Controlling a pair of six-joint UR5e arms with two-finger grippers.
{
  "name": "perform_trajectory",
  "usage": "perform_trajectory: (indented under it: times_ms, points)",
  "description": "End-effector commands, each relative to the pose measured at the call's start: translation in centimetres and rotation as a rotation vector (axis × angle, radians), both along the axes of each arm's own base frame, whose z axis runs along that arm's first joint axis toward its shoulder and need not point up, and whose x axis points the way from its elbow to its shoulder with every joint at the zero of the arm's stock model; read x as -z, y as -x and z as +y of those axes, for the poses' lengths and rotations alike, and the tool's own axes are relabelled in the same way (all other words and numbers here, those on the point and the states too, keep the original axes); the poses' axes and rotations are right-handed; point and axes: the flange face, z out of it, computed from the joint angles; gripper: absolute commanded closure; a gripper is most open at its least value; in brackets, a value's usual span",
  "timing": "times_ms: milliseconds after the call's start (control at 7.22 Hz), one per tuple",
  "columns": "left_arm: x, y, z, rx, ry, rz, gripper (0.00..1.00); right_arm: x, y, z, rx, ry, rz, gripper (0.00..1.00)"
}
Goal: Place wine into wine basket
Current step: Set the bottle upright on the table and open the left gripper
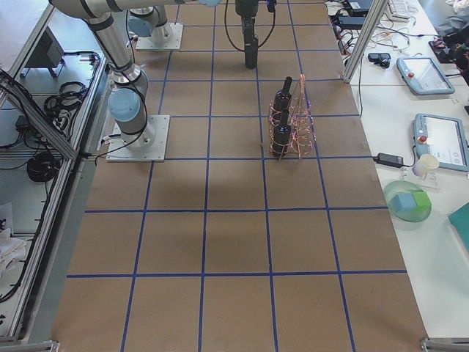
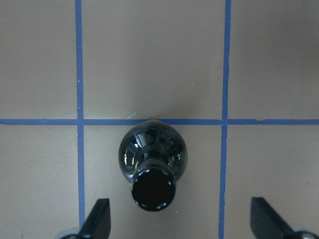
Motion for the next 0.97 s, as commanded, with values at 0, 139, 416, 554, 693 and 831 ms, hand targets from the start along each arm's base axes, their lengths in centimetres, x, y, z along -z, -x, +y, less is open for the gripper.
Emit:
perform_trajectory:
  times_ms: [0,139,416,554,693,831]
  points:
    - [-3.8,-5.5,-1.8,0.016,-0.017,-0.011,0.0,0.0,0.0,0.0,0.0,0.0,-0.001,0.0]
    - [-4.6,-7.9,-2.0,0.058,-0.028,-0.024,0.0,0.2,0.0,-0.1,-0.002,-0.003,-0.001,0.0]
    - [-5.2,-11.8,-1.0,0.032,-0.079,-0.024,0.0,0.2,0.0,-0.4,0.0,0.004,-0.001,0.0]
    - [-6.5,-12.7,-0.5,0.019,-0.058,-0.025,0.0,0.2,-0.2,-0.6,0.006,0.015,-0.003,0.0]
    - [-7.2,-14.2,0.2,0.001,-0.066,-0.021,0.0,0.6,-0.6,-2.1,0.001,0.03,-0.005,0.0]
    - [-6.9,-14.9,0.2,-0.011,-0.072,-0.02,0.0,0.4,-3.1,-2.8,-0.02,0.033,-0.004,0.0]
